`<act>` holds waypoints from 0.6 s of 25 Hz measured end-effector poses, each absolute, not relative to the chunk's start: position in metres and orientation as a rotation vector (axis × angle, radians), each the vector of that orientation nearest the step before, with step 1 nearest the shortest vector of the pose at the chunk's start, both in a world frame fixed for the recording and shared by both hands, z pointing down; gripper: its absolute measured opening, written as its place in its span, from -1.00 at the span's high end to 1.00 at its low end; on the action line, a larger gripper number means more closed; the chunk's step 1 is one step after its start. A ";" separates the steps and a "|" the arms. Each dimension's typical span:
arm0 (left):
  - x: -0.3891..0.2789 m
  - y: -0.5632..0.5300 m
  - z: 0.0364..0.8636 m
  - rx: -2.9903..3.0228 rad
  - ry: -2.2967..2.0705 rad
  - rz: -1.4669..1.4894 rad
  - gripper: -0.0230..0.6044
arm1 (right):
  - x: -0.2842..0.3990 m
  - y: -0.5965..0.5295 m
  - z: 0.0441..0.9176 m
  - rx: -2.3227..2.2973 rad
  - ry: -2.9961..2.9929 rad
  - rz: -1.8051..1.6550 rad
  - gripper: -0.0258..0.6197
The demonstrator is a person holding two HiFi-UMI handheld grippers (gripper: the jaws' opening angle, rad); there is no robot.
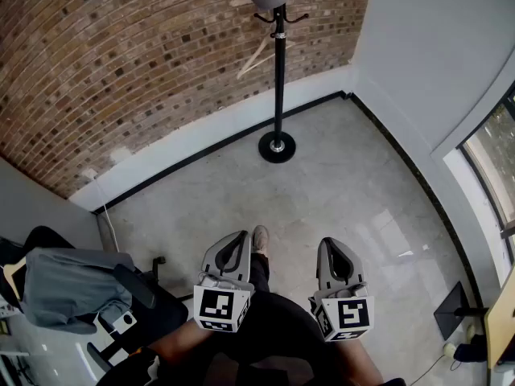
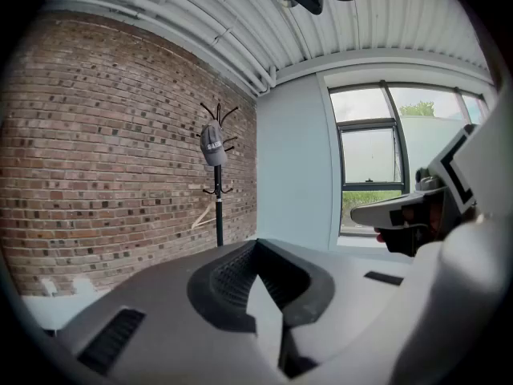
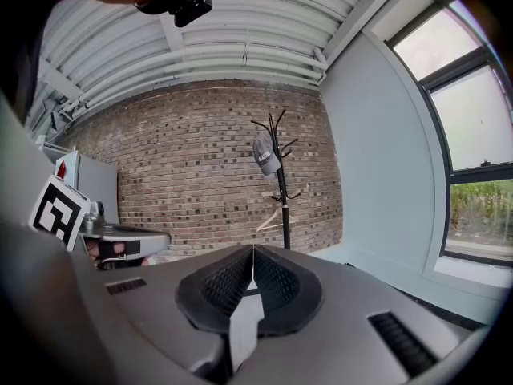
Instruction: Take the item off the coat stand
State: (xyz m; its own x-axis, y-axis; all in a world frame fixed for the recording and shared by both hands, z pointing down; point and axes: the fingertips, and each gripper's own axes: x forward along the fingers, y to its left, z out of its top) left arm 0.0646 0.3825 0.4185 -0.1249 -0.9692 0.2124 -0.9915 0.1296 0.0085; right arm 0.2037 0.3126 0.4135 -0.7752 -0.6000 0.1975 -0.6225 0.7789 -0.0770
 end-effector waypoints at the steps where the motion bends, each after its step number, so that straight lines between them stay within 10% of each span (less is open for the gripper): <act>1: 0.059 0.374 0.419 1.967 -2.225 0.203 0.85 | 0.198 0.305 0.414 0.973 -2.809 0.209 0.88; 15: -0.077 0.190 0.425 1.955 -2.185 0.191 0.85 | 0.045 0.129 0.408 0.835 -2.840 0.276 0.87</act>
